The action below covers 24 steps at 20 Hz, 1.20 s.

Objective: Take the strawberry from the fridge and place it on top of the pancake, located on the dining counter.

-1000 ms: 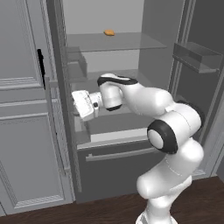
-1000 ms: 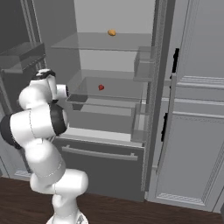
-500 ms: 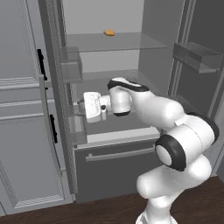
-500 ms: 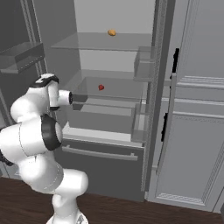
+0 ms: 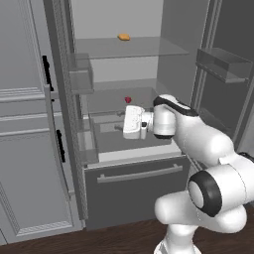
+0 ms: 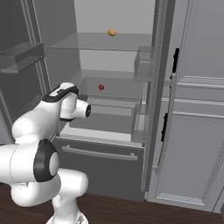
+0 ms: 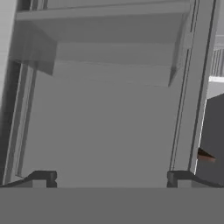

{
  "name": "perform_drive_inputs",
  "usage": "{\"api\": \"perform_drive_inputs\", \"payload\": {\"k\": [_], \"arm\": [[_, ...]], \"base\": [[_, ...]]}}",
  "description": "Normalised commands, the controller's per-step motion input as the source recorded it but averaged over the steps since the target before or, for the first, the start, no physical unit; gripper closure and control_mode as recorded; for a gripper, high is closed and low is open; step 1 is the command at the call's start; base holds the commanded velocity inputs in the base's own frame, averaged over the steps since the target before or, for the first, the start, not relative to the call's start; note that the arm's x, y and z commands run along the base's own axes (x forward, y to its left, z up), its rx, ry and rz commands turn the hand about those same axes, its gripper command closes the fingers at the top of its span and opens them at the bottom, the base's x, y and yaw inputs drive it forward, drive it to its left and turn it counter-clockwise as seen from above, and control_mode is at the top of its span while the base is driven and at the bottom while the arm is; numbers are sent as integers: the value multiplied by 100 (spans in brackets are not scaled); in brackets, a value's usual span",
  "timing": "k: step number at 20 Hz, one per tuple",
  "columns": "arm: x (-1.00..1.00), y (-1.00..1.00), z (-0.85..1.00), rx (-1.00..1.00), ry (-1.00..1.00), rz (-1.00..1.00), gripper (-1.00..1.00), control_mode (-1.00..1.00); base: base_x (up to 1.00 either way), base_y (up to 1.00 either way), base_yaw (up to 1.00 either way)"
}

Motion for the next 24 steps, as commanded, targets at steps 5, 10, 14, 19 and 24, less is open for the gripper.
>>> {"api": "perform_drive_inputs", "payload": {"k": [5,10,14,19,24], "arm": [[25,-85,0,-28,12,-7,-100,-100],[1,-85,0,-50,3,-1,-100,-100],[3,-68,-2,-58,7,-1,-100,-100],[11,-43,-15,-70,16,0,-100,-100],[0,-42,-2,-59,18,13,-100,-100]], "base": [[0,0,0],[0,0,0],[0,0,0],[0,0,0],[0,0,0]]}}
